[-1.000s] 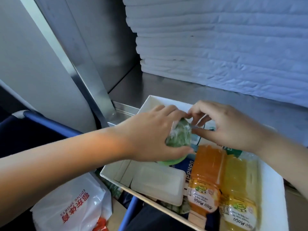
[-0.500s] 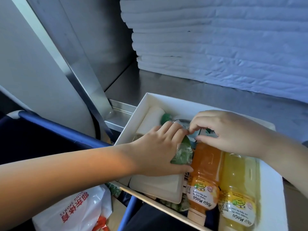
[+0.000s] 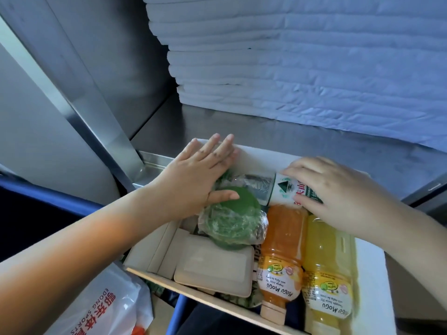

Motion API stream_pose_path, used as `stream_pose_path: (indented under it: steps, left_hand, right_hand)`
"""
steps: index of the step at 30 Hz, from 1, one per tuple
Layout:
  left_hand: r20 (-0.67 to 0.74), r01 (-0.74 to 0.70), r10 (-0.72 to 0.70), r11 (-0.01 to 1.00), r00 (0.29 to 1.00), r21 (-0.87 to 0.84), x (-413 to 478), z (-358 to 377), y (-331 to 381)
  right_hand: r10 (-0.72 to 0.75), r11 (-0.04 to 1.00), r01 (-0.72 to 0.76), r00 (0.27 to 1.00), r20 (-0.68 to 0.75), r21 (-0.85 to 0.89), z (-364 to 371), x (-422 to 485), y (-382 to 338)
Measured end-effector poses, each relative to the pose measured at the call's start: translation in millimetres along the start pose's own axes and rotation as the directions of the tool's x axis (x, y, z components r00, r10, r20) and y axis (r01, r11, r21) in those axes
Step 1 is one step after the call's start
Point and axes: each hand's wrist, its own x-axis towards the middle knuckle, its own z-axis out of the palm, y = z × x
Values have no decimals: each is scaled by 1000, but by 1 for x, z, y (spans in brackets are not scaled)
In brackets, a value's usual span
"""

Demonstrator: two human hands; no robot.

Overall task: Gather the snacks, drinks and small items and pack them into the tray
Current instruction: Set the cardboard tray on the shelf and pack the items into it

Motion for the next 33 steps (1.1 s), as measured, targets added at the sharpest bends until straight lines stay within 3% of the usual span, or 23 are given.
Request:
stream_pose_path:
  steps: [15,22,28,33]
  left_hand:
    - [-37,7,-8,1000,999,-30,15,11,-6]
    - [-39,-1,0,1000,999,-14,16,14,-8]
    - [-24,12,-12,1000,1000,14,18,16,-9]
    - [-1,24,-24,999,1000,29,21,17,-10]
  right_hand:
    - [181,973,-176,983,-17,151,6,-6,2]
    - [264,954,-255,964,-39,158,0,-44,-40]
    - [251,934,-236,968,-20,267,-8,-87,-94]
    - [249,959,-221,956,-154,177,3,-115,-122]
